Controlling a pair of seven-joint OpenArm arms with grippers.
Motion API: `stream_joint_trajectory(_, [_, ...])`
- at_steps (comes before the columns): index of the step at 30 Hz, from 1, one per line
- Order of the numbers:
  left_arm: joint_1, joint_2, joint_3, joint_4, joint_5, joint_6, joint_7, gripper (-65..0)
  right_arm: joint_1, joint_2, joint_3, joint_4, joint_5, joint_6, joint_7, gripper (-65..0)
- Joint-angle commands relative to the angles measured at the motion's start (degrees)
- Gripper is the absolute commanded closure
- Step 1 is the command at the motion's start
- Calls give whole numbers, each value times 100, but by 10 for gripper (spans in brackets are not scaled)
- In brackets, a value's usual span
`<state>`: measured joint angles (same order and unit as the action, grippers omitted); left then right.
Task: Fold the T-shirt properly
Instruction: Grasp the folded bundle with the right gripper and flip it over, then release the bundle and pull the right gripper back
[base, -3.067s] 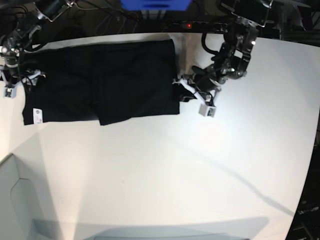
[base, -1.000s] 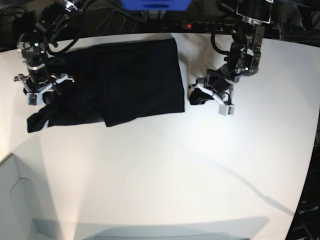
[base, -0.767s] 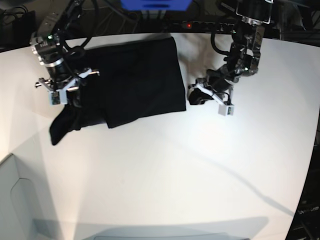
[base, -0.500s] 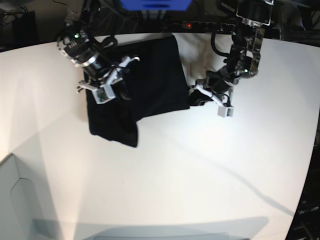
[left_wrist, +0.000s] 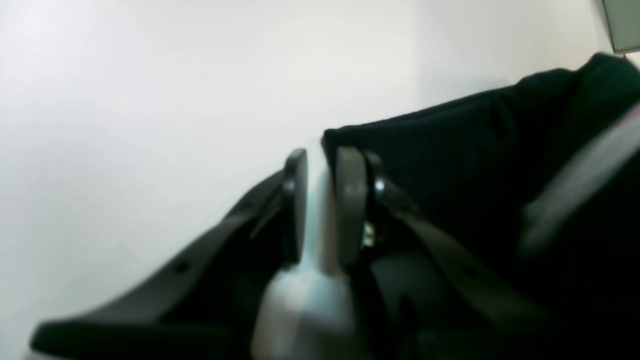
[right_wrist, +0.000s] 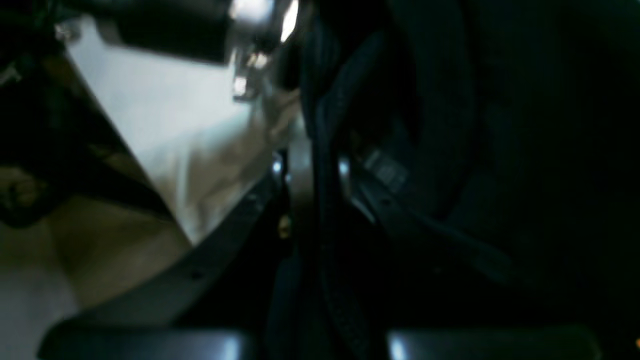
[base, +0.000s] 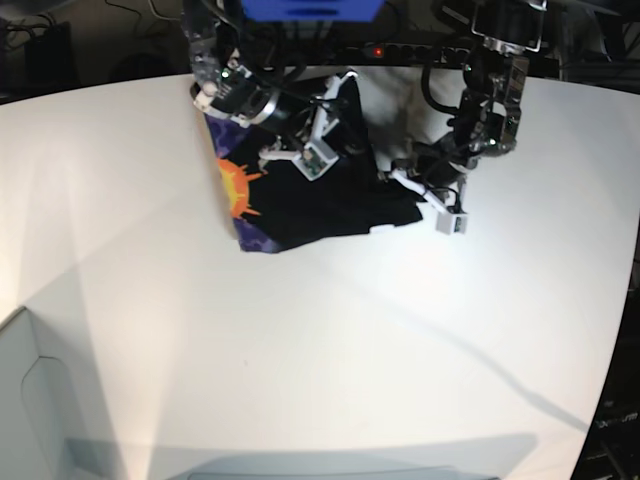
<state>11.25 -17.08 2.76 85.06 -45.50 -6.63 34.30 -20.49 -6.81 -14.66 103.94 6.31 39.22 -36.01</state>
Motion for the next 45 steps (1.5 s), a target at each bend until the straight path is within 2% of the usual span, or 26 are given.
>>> stream_joint_trajectory(1, [75, -46, -17, -53, 246, 246, 284, -118, 93, -71, -25, -7, 139, 78, 194, 0])
stream_joint_trajectory(9, [278, -178, -114, 123, 202, 246, 284, -118, 506, -80, -16, -500, 147, 78, 194, 0])
stream_joint_trajectory(13, [673, -274, -545, 519, 202, 246, 284, -118, 612, -53, -7, -719, 147, 78, 186, 0])
stream_joint_trajectory(17, [1210, -371, -1353, 1028, 202, 228, 293, -119, 612, -27, -42, -816, 139, 78, 159, 0])
stream_joint_trajectory(20, [1456, -389, -1890, 1275, 202, 211, 293, -119, 603, 0, -42, -719, 139, 78, 142, -77])
stream_joint_trajectory(25, [1737, -362, -2813, 1442, 193, 193, 293, -119, 330, 0, 2, 169, 156, 78, 133, -276])
stream_joint_trajectory(28, [1746, -362, -2989, 1389, 193, 193, 293, -119, 75, 105, 28, 863, 156, 78, 133, -331])
stream_joint_trajectory(33, [1719, -353, -2980, 1389, 193, 193, 293, -119, -92, 369, 441, 1030, 156, 78, 150, -332])
stream_joint_trajectory(38, [1702, -345, -2962, 1380, 193, 193, 293, -119, -223, 404, 1189, 1013, 165, 78, 177, -335])
stream_joint_trajectory(45, [1596, -336, -2953, 1389, 193, 193, 293, -119, -223, 474, 1312, 1013, 165, 78, 168, -336])
